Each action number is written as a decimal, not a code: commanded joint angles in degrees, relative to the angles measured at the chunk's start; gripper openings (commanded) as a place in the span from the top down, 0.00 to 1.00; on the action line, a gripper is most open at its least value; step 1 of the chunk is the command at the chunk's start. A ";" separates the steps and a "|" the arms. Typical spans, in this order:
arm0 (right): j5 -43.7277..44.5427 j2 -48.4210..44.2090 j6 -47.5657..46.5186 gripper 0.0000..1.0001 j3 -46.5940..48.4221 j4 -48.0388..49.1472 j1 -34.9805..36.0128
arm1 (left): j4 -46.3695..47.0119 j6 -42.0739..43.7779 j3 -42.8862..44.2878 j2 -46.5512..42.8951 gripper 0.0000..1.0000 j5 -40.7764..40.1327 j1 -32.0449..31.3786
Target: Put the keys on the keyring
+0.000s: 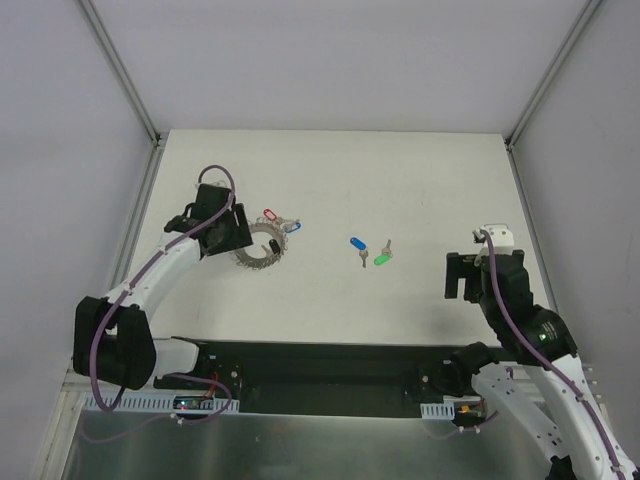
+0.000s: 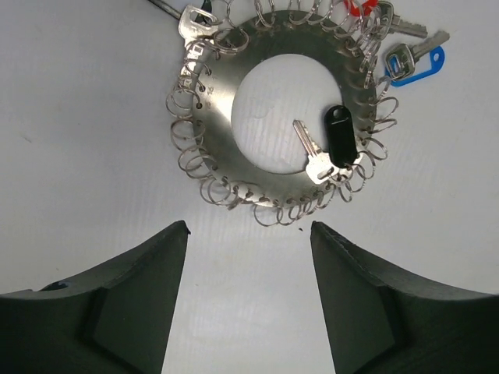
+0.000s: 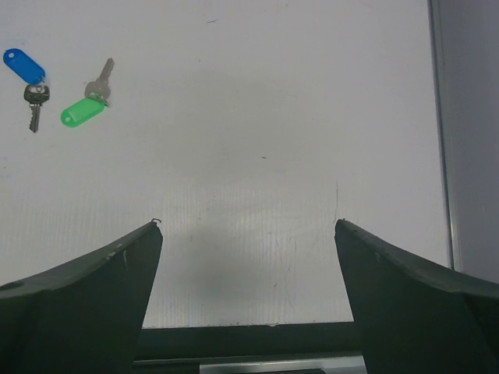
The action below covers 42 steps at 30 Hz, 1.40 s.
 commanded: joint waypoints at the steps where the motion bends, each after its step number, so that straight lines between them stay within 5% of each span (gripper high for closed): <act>1: -4.51 0.85 -0.34 0.04 -0.10 3.43 -0.03 | -0.19 16.06 1.77 3.95 0.37 2.23 3.24; 12: -5.57 5.34 0.10 0.04 0.07 4.48 -0.03 | 1.48 22.40 4.58 17.75 0.34 18.24 4.22; 23: -10.48 4.73 -1.31 0.03 -0.10 4.92 0.06 | 5.61 13.98 1.07 19.07 0.34 21.42 -3.59; 33: -16.72 0.86 -1.75 0.03 0.16 6.06 -0.03 | 10.36 2.73 2.39 16.27 0.33 15.01 -15.37; 42: -26.82 -6.60 -0.87 0.04 1.57 12.73 -0.03 | 7.47 -3.26 -6.65 -6.22 0.32 -1.67 -16.52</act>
